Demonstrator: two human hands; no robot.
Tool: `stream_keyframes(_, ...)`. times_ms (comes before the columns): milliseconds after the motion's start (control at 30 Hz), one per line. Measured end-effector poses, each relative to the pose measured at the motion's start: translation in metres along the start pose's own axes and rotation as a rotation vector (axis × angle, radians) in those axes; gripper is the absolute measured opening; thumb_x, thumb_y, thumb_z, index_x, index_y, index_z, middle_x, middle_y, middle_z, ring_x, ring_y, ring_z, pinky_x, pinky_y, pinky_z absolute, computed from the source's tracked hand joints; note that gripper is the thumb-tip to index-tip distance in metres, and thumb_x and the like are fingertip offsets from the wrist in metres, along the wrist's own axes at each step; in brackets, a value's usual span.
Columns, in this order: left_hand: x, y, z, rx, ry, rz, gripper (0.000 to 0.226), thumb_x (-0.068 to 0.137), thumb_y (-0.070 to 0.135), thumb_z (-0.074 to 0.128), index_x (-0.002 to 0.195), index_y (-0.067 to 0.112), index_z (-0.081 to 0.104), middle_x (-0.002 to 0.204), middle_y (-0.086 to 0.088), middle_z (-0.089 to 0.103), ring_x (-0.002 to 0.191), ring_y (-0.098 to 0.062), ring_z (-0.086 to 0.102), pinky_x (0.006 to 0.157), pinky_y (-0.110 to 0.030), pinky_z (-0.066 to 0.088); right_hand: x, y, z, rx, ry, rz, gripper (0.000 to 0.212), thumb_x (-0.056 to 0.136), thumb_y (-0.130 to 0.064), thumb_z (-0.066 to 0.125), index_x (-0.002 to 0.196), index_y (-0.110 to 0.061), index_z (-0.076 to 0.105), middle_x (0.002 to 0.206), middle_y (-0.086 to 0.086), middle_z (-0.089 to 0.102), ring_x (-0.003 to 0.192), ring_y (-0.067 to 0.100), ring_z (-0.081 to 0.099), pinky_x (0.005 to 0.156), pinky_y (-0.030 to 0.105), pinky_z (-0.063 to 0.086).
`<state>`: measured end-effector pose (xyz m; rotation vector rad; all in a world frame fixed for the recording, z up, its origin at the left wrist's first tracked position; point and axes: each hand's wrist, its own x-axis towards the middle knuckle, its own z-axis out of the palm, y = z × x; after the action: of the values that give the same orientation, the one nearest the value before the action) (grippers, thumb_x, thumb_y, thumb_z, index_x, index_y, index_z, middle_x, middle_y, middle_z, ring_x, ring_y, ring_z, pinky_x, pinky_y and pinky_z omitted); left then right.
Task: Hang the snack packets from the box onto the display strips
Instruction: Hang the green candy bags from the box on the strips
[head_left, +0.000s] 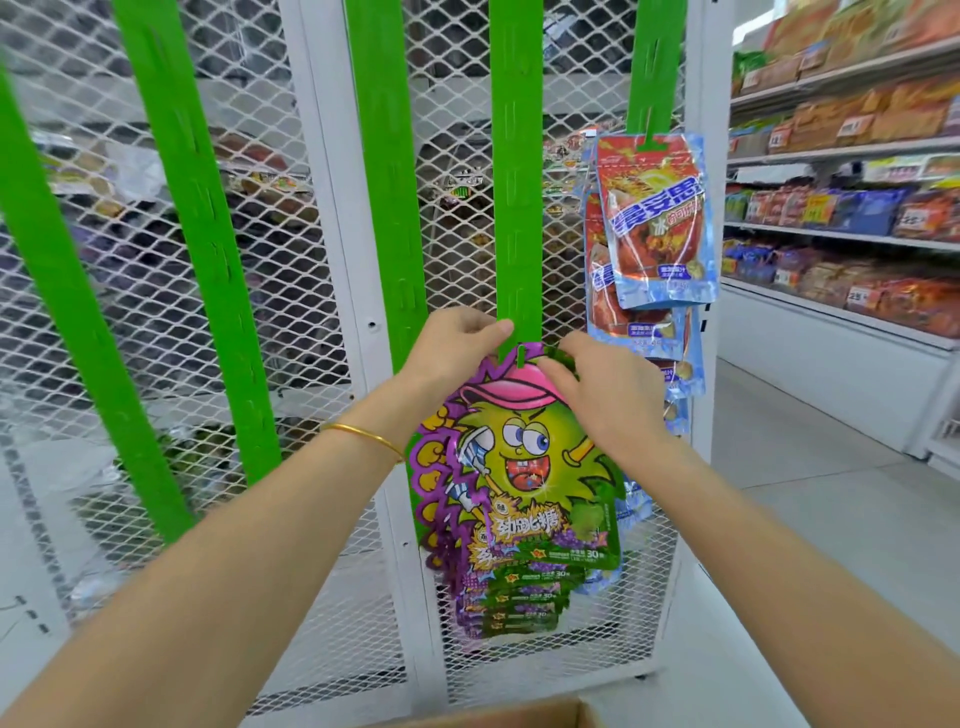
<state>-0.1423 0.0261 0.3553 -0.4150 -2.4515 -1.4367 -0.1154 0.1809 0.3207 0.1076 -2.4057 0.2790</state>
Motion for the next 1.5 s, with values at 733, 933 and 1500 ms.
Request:
stream_keyframes(733,-0.235,-0.238,0.059,0.234,-0.222,-0.218,0.028,0.088,0.004,0.054,0.114,0.012,0.061,0.118,0.000,0.058,0.115,-0.015,0.051,0.089,-0.015,0.034,-0.281,0.005,0.184,0.377,-1.097,0.119,0.038,0.088,-0.027,0.060,0.119,-0.007,0.050,0.117,0.013,0.059,0.103,0.023,0.057,0.085,0.029,0.042)
stream_keyframes(933,-0.248,-0.267,0.069,0.232,-0.272,-0.269,0.024,0.088,0.007,0.056,0.111,0.009,0.062,0.115,-0.006,0.061,0.107,-0.018,0.056,0.084,-0.013,0.034,-0.343,0.008,0.240,0.074,-1.357,0.130,0.074,0.077,-0.056,0.064,0.127,-0.007,0.039,0.125,0.019,0.054,0.115,0.034,0.052,0.087,0.037,0.044)
stream_keyframes(1500,-0.255,-0.271,0.065,0.193,-0.355,-0.341,0.027,0.089,0.010,0.056,0.115,0.012,0.059,0.117,-0.001,0.060,0.111,-0.013,0.053,0.092,-0.017,0.036,-0.307,0.014,0.216,0.661,-1.052,0.689,0.011,0.082,-0.010,0.068,0.087,-0.002,0.063,0.070,0.004,0.048,0.065,0.014,0.044,0.054,0.023,0.039)
